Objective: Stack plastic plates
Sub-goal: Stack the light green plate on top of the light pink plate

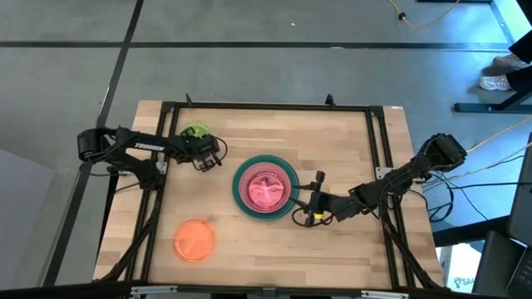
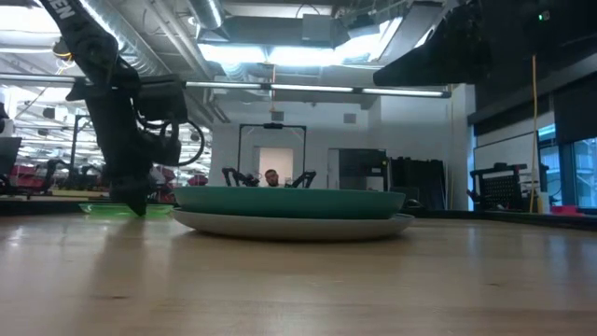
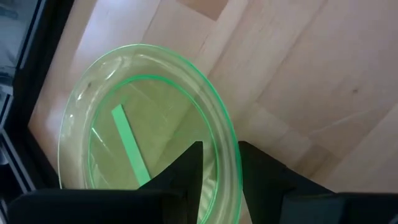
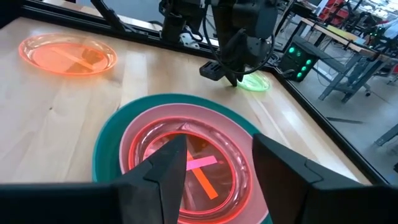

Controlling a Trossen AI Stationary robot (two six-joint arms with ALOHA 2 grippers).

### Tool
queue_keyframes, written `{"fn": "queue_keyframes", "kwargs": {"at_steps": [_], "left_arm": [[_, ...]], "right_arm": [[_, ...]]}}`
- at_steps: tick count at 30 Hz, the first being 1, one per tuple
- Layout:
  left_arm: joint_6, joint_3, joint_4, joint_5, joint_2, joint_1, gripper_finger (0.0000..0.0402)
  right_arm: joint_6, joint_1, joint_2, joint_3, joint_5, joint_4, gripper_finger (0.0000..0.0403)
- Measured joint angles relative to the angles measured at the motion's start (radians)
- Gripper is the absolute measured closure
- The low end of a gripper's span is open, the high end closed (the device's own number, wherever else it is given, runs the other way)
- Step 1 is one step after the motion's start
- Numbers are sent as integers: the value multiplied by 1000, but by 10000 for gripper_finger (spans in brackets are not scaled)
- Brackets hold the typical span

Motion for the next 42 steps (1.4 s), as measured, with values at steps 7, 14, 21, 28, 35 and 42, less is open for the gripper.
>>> {"fn": "queue_keyframes", "kwargs": {"at_steps": [7,14,21,28,35,42], "left_arm": [[31,-2,8,38,0,18,310],[34,-3,10,56,1,17,361],[60,-5,39,50,3,17,395],[76,26,56,-4,4,-33,399],[84,85,57,-109,4,-163,396],[110,167,60,-84,4,-332,397]], "right_arm": [[1,0,0,0,0,0,226],[1,0,-1,0,0,-1,226],[1,0,-1,0,0,-1,226],[1,0,-1,0,0,-1,226],[1,0,-1,0,0,-1,226],[1,0,-1,0,0,-3,226]]}}
